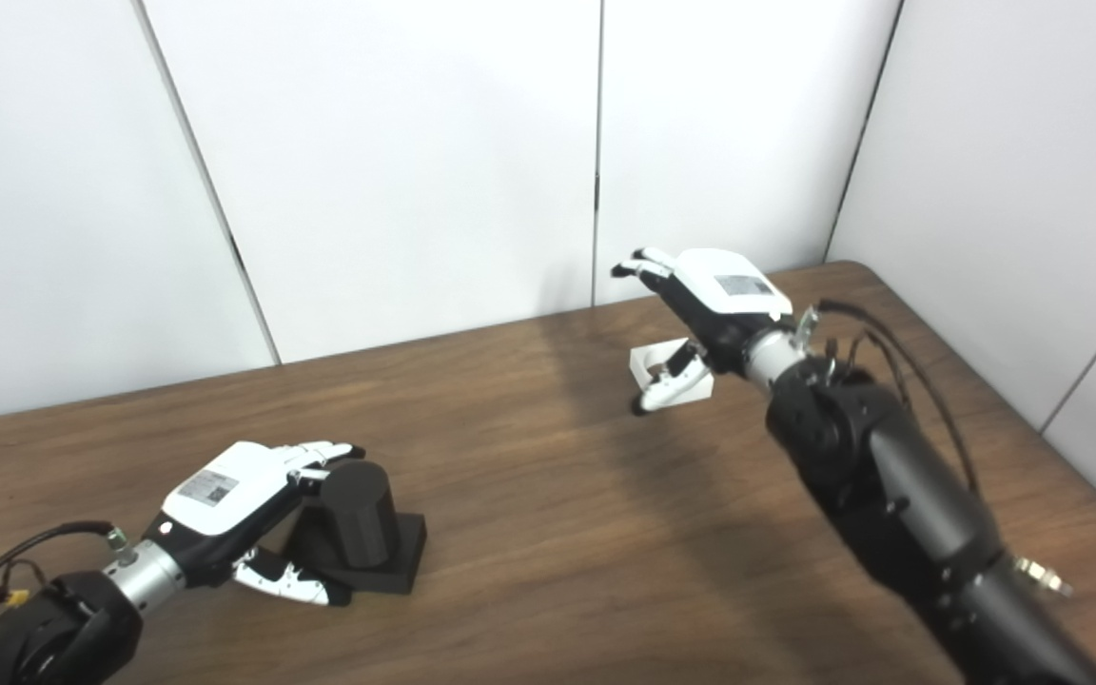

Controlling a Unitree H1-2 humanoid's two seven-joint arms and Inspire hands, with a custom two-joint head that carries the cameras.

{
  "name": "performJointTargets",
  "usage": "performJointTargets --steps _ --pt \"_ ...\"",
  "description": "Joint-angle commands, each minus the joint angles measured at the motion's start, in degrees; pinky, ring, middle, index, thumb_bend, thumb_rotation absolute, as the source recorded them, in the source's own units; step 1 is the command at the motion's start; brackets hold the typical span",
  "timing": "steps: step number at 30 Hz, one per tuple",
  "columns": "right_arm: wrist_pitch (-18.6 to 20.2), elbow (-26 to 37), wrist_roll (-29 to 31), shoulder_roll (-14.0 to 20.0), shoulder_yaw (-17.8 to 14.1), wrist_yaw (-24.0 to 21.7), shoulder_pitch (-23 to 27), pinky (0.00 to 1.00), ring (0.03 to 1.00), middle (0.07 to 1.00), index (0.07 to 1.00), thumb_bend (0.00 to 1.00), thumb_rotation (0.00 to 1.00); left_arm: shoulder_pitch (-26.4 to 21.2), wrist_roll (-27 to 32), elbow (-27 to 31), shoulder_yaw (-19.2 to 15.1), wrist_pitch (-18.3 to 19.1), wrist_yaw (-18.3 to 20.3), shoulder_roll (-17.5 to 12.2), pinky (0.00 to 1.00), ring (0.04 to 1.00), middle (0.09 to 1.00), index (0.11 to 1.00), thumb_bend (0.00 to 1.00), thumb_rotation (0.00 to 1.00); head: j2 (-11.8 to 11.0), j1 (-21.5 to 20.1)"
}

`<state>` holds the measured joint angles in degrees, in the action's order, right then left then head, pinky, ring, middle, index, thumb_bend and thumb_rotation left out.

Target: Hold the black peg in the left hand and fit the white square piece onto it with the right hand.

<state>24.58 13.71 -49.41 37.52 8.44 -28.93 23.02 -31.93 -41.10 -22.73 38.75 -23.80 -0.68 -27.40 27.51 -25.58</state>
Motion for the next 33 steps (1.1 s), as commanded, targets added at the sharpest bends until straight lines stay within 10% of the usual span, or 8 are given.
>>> performJointTargets --steps 1,20,33 --pt "0.8 -0.2 -2.8 1.6 0.4 -1.0 3.3 0.88 0.983 1.0 0.901 0.93 0.13 4.5 -4.5 -3.0 3.2 -2.0 5.2 -2.5 0.81 0.893 0.911 0.493 0.52 0.06 -0.1 -0.3" --pt "-0.3 -15.0 -6.7 2.4 4.4 -4.5 11.5 0.95 0.993 1.0 0.919 0.89 0.14 4.6 -4.7 -3.8 3.2 -2.6 5.1 -2.9 0.81 0.9 0.917 0.493 0.52 0.07 -0.6 -0.6" --pt "-3.3 -26.4 -4.6 0.3 6.9 1.4 15.5 0.91 0.978 0.999 0.9 0.87 0.1 4.8 -4.8 -2.3 3.1 -1.9 5.7 -3.2 0.8 0.897 0.915 0.494 0.52 0.07 -0.2 0.3"
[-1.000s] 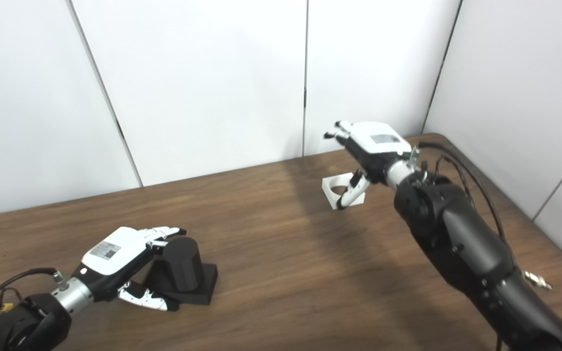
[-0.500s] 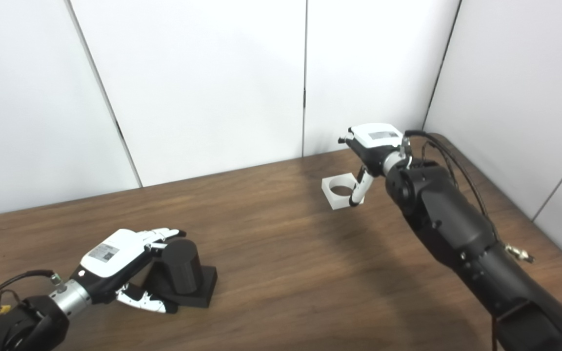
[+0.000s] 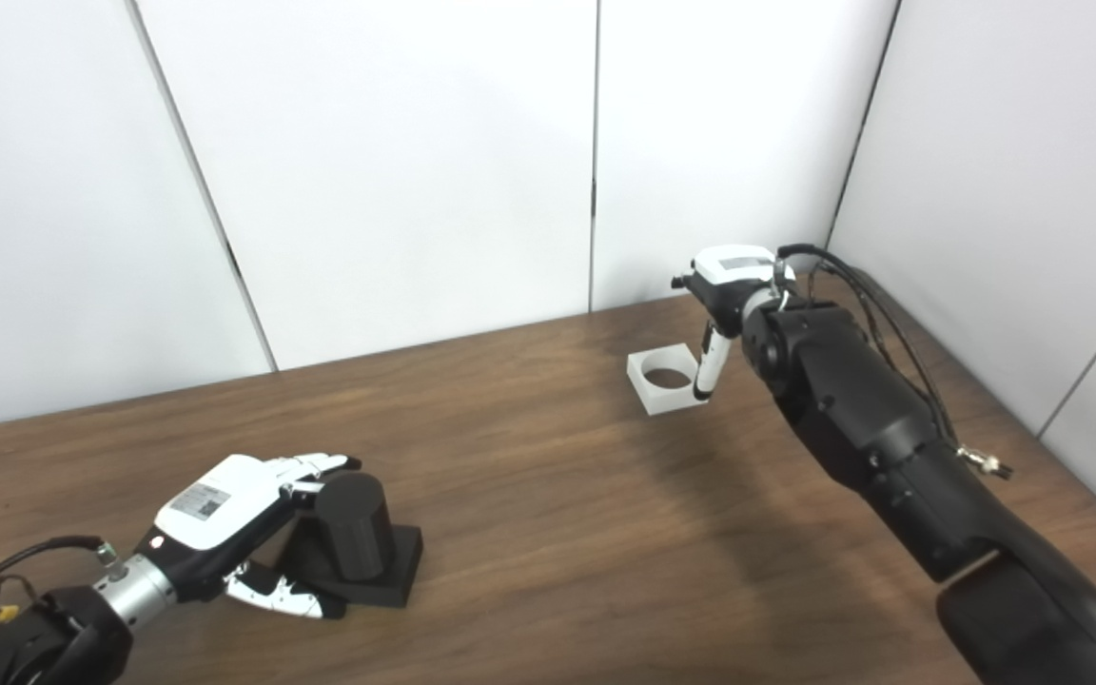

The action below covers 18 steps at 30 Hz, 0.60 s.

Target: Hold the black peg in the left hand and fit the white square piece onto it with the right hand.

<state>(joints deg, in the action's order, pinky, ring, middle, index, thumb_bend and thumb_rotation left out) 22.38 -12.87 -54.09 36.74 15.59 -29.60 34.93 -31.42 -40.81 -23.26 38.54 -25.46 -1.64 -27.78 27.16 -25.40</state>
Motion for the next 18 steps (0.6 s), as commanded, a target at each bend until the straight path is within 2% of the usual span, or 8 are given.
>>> performJointTargets --steps 1,18 --pt "-1.2 -0.8 0.2 0.9 -0.1 2.3 3.9 0.91 0.977 1.0 0.901 0.87 0.09 4.3 -5.0 -1.6 3.2 -0.3 6.8 -2.8 0.8 0.895 0.915 0.493 0.52 0.07 0.1 0.1" --pt "-2.8 -9.8 1.2 -1.3 4.5 6.2 6.8 0.93 0.958 0.976 0.883 0.86 0.1 4.9 -5.1 -0.3 2.4 0.5 6.8 -3.3 0.8 0.887 0.907 0.493 0.52 0.06 0.5 1.9"
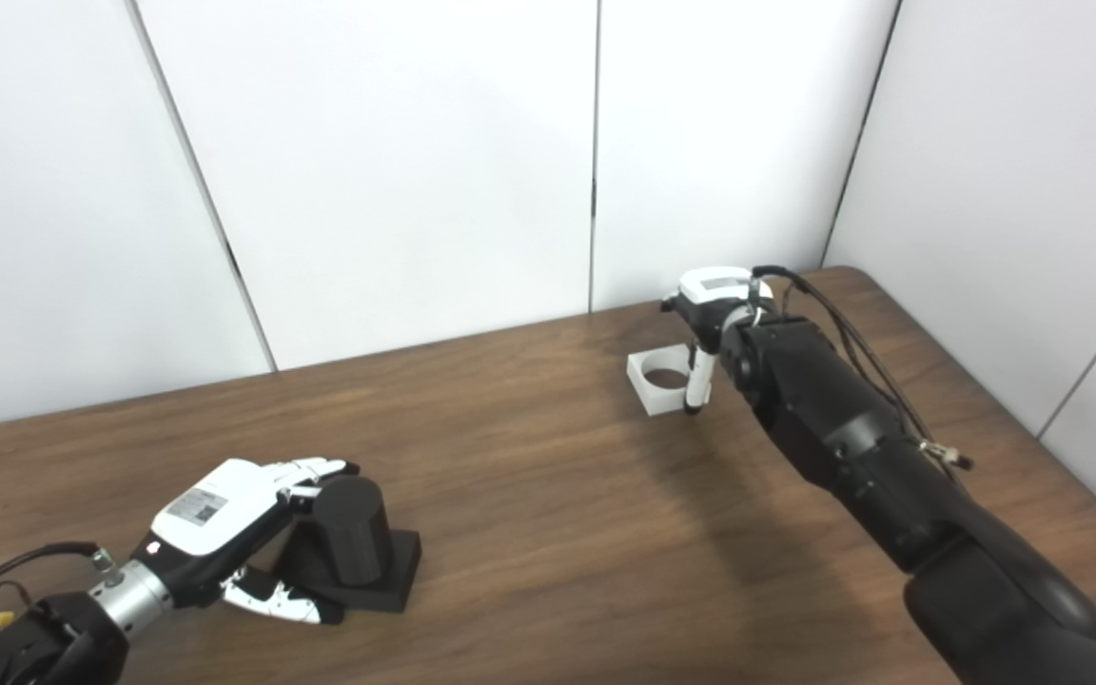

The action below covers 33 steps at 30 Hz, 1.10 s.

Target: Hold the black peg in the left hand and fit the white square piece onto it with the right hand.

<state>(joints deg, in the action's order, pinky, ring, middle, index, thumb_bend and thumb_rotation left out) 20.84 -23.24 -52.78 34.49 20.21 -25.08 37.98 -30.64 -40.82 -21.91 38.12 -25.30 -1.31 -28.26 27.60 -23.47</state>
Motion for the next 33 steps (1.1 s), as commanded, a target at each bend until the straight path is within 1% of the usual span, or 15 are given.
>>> performJointTargets --steps 1,5,9,11,13,14,24,26,29,33 --pt "-1.4 0.0 -0.2 0.8 0.3 1.8 3.9 0.92 0.956 0.976 0.88 0.87 0.1 4.1 -5.1 -1.5 2.8 0.3 6.6 -3.0 0.79 0.886 0.909 0.493 0.52 0.06 0.1 -0.1" --pt "-2.2 -1.6 -0.4 0.4 1.6 2.6 4.6 0.92 0.947 0.966 0.858 0.86 0.12 4.0 -4.9 -1.6 2.7 0.2 6.7 -3.2 0.78 0.885 0.91 0.493 0.52 0.06 0.2 -0.1" --pt "-5.1 -3.0 0.2 0.1 1.8 7.2 4.4 0.87 0.898 0.905 0.773 0.84 0.16 3.9 -4.8 -1.4 2.6 -0.1 6.5 -3.3 0.78 0.886 0.907 0.493 0.52 0.06 0.3 -0.1" --pt "-5.7 -3.6 0.1 -0.2 2.0 8.2 4.4 0.87 0.893 0.891 0.753 0.81 0.18 4.0 -4.5 -1.2 2.5 0.1 6.9 -3.3 0.79 0.885 0.906 0.493 0.52 0.06 0.3 -0.1" --pt "-5.4 -4.0 0.0 -0.4 2.4 7.8 4.7 0.88 0.896 0.887 0.734 0.8 0.19 3.9 -4.4 -1.1 2.5 0.3 7.3 -3.3 0.79 0.89 0.91 0.493 0.52 0.06 0.3 -0.1" --pt "-5.3 -4.0 -0.2 -0.4 2.6 7.5 4.8 0.89 0.898 0.887 0.728 0.8 0.19 3.9 -4.4 -1.0 2.5 0.3 7.4 -3.3 0.79 0.891 0.91 0.493 0.52 0.06 0.6 0.0" --pt "-4.8 -5.4 -1.1 0.5 5.2 4.2 5.6 0.91 0.909 0.873 0.667 0.82 0.22 4.4 -4.3 -0.5 1.4 -0.2 7.1 -3.6 0.77 0.88 0.903 0.493 0.52 0.06 1.5 -0.1" --pt "-4.3 -5.5 -1.1 0.6 5.3 3.5 5.7 0.91 0.905 0.86 0.634 0.82 0.22 4.5 -4.4 -0.5 1.3 -0.3 7.0 -3.6 0.77 0.88 0.904 0.493 0.52 0.06 1.5 0.0" --pt "-4.5 -5.0 -0.3 1.3 5.1 1.9 5.7 0.91 0.9 0.854 0.602 0.8 0.22 4.5 -4.9 -0.6 1.2 -0.6 6.5 -3.6 0.76 0.878 0.902 0.493 0.52 0.06 1.8 -0.1" --pt "-5.3 -5.0 0.5 1.9 4.9 0.3 6.1 0.91 0.897 0.852 0.582 0.77 0.22 4.5 -4.4 -0.6 1.1 -0.6 7.0 -3.6 0.77 0.879 0.903 0.493 0.52 0.06 1.8 -0.1"
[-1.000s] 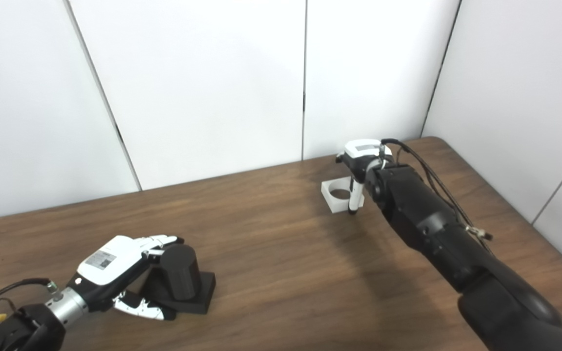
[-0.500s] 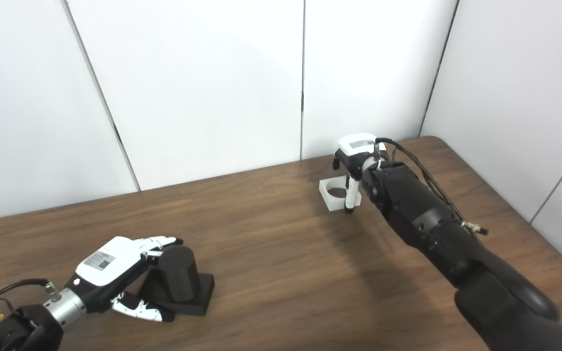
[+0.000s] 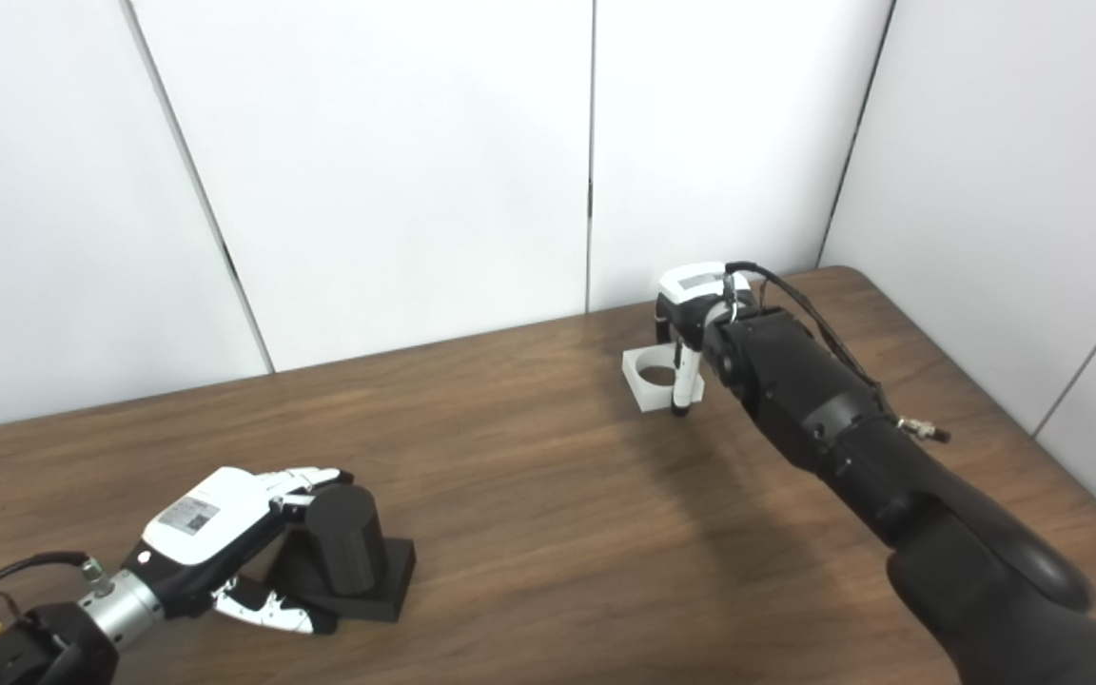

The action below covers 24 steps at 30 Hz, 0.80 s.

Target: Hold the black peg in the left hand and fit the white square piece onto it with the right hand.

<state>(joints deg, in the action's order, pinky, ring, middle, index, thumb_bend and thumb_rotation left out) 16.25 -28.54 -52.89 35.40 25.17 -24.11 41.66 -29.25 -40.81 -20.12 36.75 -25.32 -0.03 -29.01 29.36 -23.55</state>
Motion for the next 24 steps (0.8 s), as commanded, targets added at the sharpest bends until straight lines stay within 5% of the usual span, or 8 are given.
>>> performJointTargets --steps 1,4,13,24 --pt "-0.9 0.1 1.0 1.1 -0.3 -0.9 2.5 0.91 0.898 0.853 0.529 0.62 0.18 3.1 -4.5 -2.4 2.4 -0.6 5.6 -2.9 0.77 0.88 0.904 0.493 0.52 0.06 0.1 0.0" --pt "-1.0 -0.1 2.5 1.5 -0.8 -2.6 3.0 0.92 0.904 0.836 0.495 0.53 0.15 3.1 -4.6 -2.2 2.4 -0.5 5.8 -2.9 0.77 0.881 0.903 0.493 0.52 0.06 0.5 0.1" --pt "-2.0 1.1 4.5 2.8 -1.3 -5.0 3.2 0.9 0.886 0.795 0.483 0.52 0.14 3.2 -4.6 -1.6 2.3 0.0 6.6 -2.8 0.78 0.886 0.906 0.493 0.52 0.06 0.9 0.5" --pt "-10.1 5.0 9.1 2.4 -8.1 11.4 -1.6 0.87 0.901 0.801 0.479 0.52 0.13 3.4 -4.4 -1.2 1.8 0.1 6.3 -2.8 0.77 0.879 0.904 0.493 0.52 0.06 1.4 0.7"
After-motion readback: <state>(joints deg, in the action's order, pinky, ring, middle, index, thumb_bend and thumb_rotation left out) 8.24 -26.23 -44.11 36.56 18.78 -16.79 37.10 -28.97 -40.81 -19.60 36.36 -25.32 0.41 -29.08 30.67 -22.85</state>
